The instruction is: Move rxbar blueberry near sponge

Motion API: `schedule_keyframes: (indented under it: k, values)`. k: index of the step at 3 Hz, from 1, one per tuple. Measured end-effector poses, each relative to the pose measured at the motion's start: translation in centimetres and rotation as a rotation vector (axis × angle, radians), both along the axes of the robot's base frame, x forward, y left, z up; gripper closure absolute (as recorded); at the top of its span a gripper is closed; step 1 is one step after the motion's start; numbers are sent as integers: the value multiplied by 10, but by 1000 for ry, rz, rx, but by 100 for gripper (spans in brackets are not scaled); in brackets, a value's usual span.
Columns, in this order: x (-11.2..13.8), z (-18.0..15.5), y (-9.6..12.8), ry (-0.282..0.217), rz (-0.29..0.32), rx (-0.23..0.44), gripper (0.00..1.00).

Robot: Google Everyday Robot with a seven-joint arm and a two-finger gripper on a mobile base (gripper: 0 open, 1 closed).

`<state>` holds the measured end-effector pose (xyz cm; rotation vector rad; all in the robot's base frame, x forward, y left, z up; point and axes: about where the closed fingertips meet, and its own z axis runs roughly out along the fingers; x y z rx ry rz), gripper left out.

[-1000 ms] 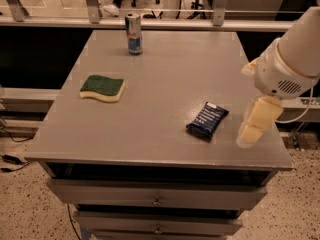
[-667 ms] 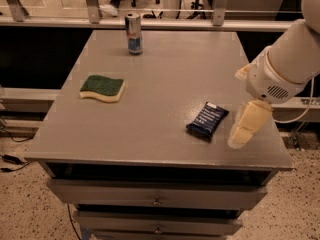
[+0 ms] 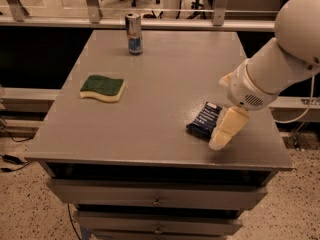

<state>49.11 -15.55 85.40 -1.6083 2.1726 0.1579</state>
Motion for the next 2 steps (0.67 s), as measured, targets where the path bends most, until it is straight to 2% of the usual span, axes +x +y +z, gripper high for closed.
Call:
schedule_keyframes:
  k: [1, 2]
  values:
    - [10, -12, 14, 10, -2, 28, 0]
    - [10, -19, 21, 46, -16, 34, 0]
